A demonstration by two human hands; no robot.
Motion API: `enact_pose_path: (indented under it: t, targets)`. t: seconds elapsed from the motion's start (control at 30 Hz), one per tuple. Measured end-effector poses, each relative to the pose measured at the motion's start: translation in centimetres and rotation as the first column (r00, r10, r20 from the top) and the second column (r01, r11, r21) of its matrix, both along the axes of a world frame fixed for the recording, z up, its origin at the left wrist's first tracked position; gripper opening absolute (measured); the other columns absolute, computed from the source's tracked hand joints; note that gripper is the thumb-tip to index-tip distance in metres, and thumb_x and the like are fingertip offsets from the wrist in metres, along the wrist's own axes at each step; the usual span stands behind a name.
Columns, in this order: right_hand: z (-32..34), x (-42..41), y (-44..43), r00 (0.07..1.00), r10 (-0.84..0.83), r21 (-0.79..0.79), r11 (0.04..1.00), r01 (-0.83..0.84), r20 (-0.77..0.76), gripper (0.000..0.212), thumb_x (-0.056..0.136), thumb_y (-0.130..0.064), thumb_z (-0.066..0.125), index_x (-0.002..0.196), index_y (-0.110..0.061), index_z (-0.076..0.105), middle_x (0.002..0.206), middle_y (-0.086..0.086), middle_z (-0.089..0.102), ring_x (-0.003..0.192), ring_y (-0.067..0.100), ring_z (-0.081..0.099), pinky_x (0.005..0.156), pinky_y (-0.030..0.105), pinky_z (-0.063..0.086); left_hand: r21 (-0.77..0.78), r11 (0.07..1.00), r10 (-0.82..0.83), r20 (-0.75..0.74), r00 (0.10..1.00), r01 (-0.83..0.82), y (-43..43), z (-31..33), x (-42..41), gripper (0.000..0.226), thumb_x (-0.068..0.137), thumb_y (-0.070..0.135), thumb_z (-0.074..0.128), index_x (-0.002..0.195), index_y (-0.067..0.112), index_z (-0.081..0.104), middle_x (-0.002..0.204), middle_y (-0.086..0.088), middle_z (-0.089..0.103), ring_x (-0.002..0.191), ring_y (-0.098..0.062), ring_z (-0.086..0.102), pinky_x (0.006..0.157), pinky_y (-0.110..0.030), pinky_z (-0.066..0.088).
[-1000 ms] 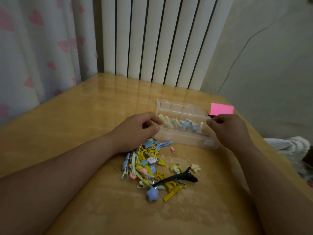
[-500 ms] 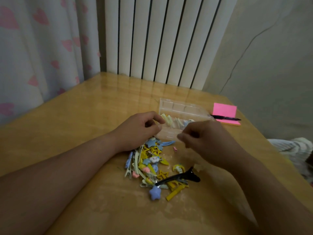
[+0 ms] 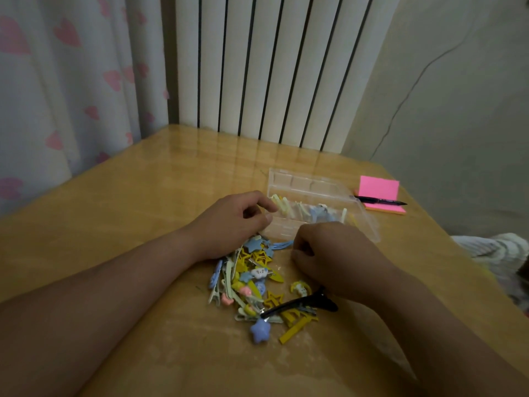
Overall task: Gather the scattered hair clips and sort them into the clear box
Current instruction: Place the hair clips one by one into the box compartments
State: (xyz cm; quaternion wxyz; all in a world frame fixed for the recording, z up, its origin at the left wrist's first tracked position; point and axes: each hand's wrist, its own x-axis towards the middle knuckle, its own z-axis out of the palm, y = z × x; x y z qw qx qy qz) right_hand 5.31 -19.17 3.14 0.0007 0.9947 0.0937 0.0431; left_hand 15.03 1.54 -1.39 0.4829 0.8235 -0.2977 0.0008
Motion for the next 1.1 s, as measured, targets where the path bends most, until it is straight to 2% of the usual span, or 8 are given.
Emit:
enact_pose_path:
  t: [0.2,0.37,0.43,0.53,0.63,0.8,0.93,1.1]
  targets:
    - [0.4,-0.2,-0.1,0.998,-0.010,-0.038,0.999,0.008,-0.070,0.015,0.105,-0.035,0.048,0.101,-0.027,0.061,0.096,-0.005,0.065,0.089,0.019,0.061,0.077,0.038,0.053,0.000,1.000,-0.005,0.003,1.000,0.005,0.0,0.0,0.0,0.015,0.106,0.033,0.064,0.118,0.036,0.072,0.092,0.001,0.071,0.083,-0.016,0.067,0.078,-0.035,0.055]
    - [0.2,-0.2,-0.1,0.995,-0.007,-0.099,0.995,-0.003,-0.100,0.017,0.108,-0.034,0.044,0.103,-0.022,0.055,0.098,-0.002,0.061,0.087,0.020,0.060,0.074,0.036,0.049,0.007,1.000,-0.005,0.008,1.000,0.005,0.0,0.0,0.0,0.015,0.106,0.032,0.063,0.118,0.036,0.072,0.091,0.002,0.070,0.073,-0.001,0.060,0.071,-0.022,0.049]
    - [0.4,-0.2,-0.3,0.994,-0.008,0.024,1.000,0.011,-0.113,0.014,0.108,-0.031,0.046,0.100,-0.024,0.055,0.096,-0.003,0.062,0.084,0.016,0.059,0.071,0.034,0.047,0.004,1.000,-0.004,0.009,1.000,0.004,0.1,-0.1,0.0,0.015,0.106,0.032,0.063,0.118,0.036,0.072,0.090,0.002,0.070,0.073,-0.003,0.060,0.070,-0.023,0.050]
    - [1.1,-0.2,-1.0,0.998,0.022,0.338,0.941,-0.002,-0.054,0.015,0.107,-0.028,0.050,0.093,-0.026,0.057,0.088,-0.006,0.065,0.076,0.011,0.061,0.068,0.035,0.055,-0.005,1.000,-0.007,-0.001,1.000,0.007,0.1,-0.2,0.1,0.015,0.106,0.033,0.064,0.118,0.036,0.072,0.091,0.001,0.070,0.079,-0.015,0.065,0.075,-0.033,0.054]
    - [1.2,0.0,-2.0,0.999,-0.025,0.475,0.880,0.003,0.039,0.013,0.105,-0.028,0.056,0.092,-0.027,0.061,0.083,-0.005,0.068,0.069,0.013,0.066,0.061,0.036,0.060,-0.004,1.000,-0.011,-0.004,1.000,0.011,0.0,-0.2,0.1,0.015,0.106,0.033,0.063,0.117,0.037,0.071,0.092,0.000,0.070,0.084,-0.019,0.067,0.076,-0.035,0.054]
    - [1.2,-0.3,-3.0,0.996,-0.005,0.426,0.904,0.043,-0.089,0.009,0.101,-0.025,0.066,0.096,-0.031,0.072,0.081,-0.010,0.072,0.070,0.001,0.069,0.056,0.015,0.051,0.000,1.000,-0.012,-0.003,1.000,0.012,0.0,0.0,-0.1,0.015,0.106,0.032,0.063,0.118,0.036,0.071,0.092,-0.001,0.070,0.085,-0.022,0.066,0.078,-0.039,0.055]
    - [1.3,-0.8,-2.1,0.980,0.083,0.349,0.937,-0.016,-0.178,0.014,0.098,-0.035,0.070,0.111,-0.036,0.075,0.092,-0.014,0.072,0.080,0.001,0.069,0.071,0.021,0.057,-0.002,1.000,-0.006,0.000,1.000,0.006,0.0,0.0,-0.2,0.015,0.106,0.032,0.063,0.118,0.034,0.072,0.092,-0.001,0.070,0.086,-0.021,0.067,0.081,-0.040,0.056]
    - [1.3,-1.2,-1.4,0.956,0.163,0.303,0.949,-0.084,-0.243,0.011,0.094,-0.044,0.073,0.102,-0.037,0.072,0.094,-0.017,0.069,0.085,0.000,0.065,0.075,0.021,0.054,-0.006,1.000,-0.003,-0.012,1.000,0.003,0.0,0.2,-0.1,0.015,0.105,0.031,0.064,0.118,0.034,0.072,0.094,-0.001,0.072,0.087,-0.021,0.068,0.082,-0.039,0.056]
